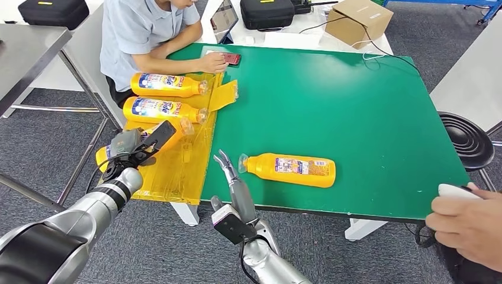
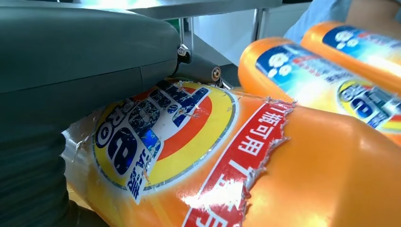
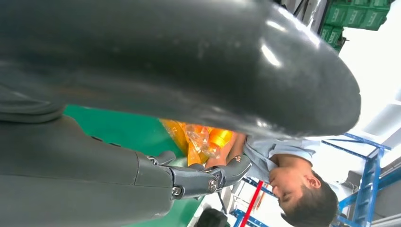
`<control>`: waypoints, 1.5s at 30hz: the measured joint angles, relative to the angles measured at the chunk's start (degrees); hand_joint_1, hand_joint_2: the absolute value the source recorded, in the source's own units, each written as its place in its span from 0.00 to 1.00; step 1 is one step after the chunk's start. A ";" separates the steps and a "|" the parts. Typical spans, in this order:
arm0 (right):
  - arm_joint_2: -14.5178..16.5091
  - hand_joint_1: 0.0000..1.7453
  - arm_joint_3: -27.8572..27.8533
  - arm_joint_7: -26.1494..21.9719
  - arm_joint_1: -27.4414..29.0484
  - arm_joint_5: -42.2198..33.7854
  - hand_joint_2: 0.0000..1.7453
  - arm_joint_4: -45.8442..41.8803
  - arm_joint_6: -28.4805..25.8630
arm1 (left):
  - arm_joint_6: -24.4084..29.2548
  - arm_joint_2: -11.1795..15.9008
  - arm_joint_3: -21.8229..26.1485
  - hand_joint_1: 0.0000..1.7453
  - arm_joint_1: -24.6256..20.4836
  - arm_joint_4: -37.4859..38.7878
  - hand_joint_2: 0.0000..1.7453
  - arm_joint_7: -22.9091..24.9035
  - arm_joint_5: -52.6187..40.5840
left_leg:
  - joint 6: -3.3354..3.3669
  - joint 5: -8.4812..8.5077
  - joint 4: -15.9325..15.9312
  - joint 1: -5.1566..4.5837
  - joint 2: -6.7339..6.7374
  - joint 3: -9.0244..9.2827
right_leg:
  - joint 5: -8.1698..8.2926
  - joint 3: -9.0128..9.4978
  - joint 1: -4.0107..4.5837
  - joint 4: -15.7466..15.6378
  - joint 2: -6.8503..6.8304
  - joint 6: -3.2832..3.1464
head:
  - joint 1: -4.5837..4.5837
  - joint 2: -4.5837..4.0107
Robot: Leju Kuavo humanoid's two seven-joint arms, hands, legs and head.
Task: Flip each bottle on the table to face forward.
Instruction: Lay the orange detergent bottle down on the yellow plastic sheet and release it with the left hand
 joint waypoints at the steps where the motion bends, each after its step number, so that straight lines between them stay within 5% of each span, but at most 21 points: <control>1: 0.01 0.00 0.05 0.00 -0.06 -0.09 0.00 0.12 0.13 | -0.23 0.03 -0.09 1.00 0.00 0.18 1.00 0.08 -0.02 | 0.00 0.00 0.00 0.00 0.00 0.00 | 0.00 0.00 0.00 0.00 0.00 0.00 | 0.00 0.00; 6: 0.07 0.00 0.38 0.00 -0.31 -0.81 0.00 0.63 0.91 | -2.95 0.06 -0.16 0.95 -0.01 0.83 1.00 0.51 0.44 | 0.00 0.00 0.00 0.01 0.00 0.00 | 0.00 -0.01 0.02 0.01 0.00 0.00 | 0.00 0.00; 10: 0.15 0.00 0.55 0.00 -0.42 -0.46 0.00 0.89 0.45 | -7.06 0.08 -0.34 0.32 -0.14 1.21 1.00 1.33 -0.87 | 0.00 0.00 0.00 0.02 0.01 0.00 | 0.00 -0.01 0.02 0.01 0.00 0.00 | -0.01 0.00; 15: 0.18 0.00 0.57 0.00 -0.43 0.34 0.00 0.95 0.04 | -9.64 -0.16 -0.12 0.04 0.16 1.25 1.00 -4.62 0.70 | 0.00 0.00 0.00 0.01 -0.03 0.01 | 0.00 -0.01 0.01 -0.01 -0.03 -0.01 | 0.00 0.00; 31: 0.05 0.00 -0.04 0.00 -0.19 1.64 0.00 0.92 -0.32 | -16.58 -4.70 0.16 0.00 1.22 -0.50 1.00 -19.82 -2.38 | 0.00 0.01 0.00 0.00 -0.01 0.01 | 0.00 0.00 0.01 -0.01 -0.06 0.00 | -0.01 0.00; 45: -0.83 0.00 -1.52 0.00 1.78 2.80 0.00 -0.18 -1.64 | -15.80 -6.39 9.32 0.00 3.13 -12.21 1.00 -36.79 10.46 | 0.00 0.01 0.00 0.00 0.00 0.01 | 0.00 -0.02 0.01 -0.01 -0.05 0.00 | -0.02 0.00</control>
